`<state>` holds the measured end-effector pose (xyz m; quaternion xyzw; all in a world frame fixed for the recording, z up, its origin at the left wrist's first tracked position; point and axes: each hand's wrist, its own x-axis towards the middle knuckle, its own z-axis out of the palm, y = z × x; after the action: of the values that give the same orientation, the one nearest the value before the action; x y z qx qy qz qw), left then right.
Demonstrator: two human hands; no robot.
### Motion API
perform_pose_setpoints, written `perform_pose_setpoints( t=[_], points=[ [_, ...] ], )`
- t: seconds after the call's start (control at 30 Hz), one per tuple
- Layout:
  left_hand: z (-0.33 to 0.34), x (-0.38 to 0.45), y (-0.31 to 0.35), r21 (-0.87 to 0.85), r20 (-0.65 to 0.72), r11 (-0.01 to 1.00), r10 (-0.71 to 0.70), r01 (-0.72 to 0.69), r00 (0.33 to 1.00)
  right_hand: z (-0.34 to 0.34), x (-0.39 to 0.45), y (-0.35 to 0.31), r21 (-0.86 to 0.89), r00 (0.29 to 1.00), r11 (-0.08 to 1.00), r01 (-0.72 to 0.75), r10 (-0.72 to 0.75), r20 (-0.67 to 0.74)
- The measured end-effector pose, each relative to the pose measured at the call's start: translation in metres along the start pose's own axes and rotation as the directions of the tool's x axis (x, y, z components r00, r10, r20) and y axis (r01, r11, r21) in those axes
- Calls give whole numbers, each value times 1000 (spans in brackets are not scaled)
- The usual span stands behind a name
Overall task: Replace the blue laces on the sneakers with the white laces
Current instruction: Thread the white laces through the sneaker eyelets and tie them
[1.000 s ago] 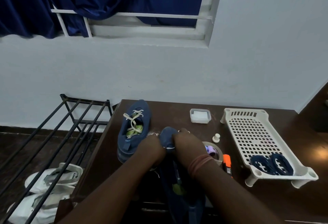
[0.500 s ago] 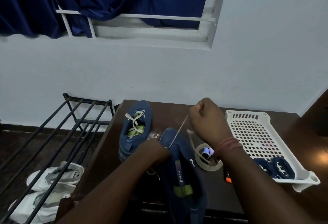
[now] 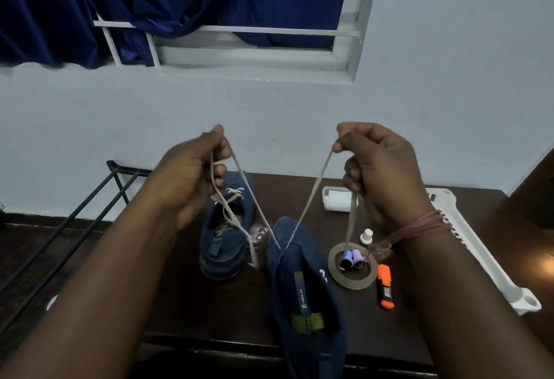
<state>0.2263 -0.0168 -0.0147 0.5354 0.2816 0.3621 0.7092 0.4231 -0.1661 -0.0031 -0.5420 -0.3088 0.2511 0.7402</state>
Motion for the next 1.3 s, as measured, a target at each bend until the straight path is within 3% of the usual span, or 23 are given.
perform_pose_setpoints(
  t=[0.1,0.2,0.33,0.43,0.53,0.63,0.67,0.77,0.83,0.93,1.03,1.1,1.2,1.3],
  points=[
    [9,-6,14,-128,-29,968,212,-214,977,6,-5,-14,57,996,995,76,-78,37],
    [20,-11,21,-120,-57,930,343,-347,938,13,-11,-18,61,987,990,130,-135,83],
    [34,-14,10,60,44,966,251,-253,967,15,-15,-9,25,988,998,57,-60,142],
    [38,-13,-11,352,107,928,87,-120,990,15,-19,7,-140,973,990,-23,55,223],
    [29,-10,-37,666,122,746,-117,6,986,14,-26,25,-274,952,959,-77,152,267],
    [26,-11,-53,947,16,320,-162,37,987,12,-31,37,-322,934,939,-119,216,284],
    [29,-13,-55,962,33,272,-123,1,992,11,-31,40,-318,923,938,-140,240,300],
    [41,-24,-54,812,376,480,6,-333,926,7,-27,44,-241,876,942,-233,311,369],
    [45,-24,-54,718,440,584,40,-379,897,3,-22,44,-156,857,943,-295,334,394],
    [37,-12,-55,759,284,574,132,-307,950,-7,-14,44,-123,875,944,-305,329,356],
    [17,-2,-50,787,34,588,263,-188,964,-23,-12,48,-336,907,915,-225,322,271],
    [5,2,-46,765,-113,632,320,-123,941,-30,-14,52,-468,919,870,-157,303,254],
    [0,0,-41,767,-205,624,459,-149,864,-33,-15,63,-619,934,779,-96,285,214],
    [-2,-3,-38,782,-274,603,559,-157,782,-35,-10,77,-804,964,588,-90,254,78]
  ],
)
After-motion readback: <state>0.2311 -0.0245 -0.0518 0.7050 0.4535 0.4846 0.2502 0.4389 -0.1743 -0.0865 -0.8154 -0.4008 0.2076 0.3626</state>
